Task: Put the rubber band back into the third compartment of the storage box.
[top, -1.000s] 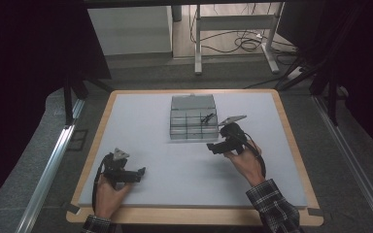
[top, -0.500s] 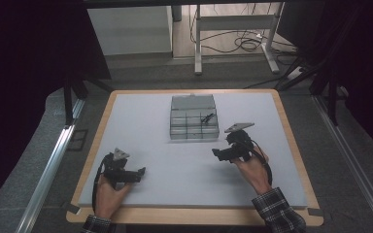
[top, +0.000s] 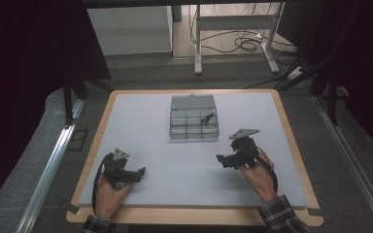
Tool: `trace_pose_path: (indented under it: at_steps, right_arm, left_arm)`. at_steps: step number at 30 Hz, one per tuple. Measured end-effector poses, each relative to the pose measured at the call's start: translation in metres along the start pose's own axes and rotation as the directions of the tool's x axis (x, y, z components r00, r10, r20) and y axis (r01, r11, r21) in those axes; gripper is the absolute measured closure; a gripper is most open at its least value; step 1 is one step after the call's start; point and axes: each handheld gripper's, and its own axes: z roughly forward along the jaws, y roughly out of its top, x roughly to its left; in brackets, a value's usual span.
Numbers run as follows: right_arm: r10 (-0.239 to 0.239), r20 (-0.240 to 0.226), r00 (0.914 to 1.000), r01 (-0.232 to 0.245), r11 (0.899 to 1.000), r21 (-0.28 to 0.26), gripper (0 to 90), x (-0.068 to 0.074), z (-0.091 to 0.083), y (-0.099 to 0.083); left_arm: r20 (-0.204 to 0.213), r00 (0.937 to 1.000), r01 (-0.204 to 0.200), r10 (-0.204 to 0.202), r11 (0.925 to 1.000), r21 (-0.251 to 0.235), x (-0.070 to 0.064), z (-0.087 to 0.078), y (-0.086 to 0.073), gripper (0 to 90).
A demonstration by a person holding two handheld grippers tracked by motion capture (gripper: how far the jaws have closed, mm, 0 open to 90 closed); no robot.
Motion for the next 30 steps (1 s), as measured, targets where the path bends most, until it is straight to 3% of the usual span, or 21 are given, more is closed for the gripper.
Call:
trace_pose_path:
  at_steps: [30]
  right_arm:
    - [0.034, 0.011, 0.9994, -0.034, 0.999, -0.020, 6.8, 0.000, -0.032, -0.052]
  left_arm:
    - [0.000, 1.0000, -0.001, 0.001, 1.0000, 0.000, 0.000, 0.000, 0.000, 1.4]
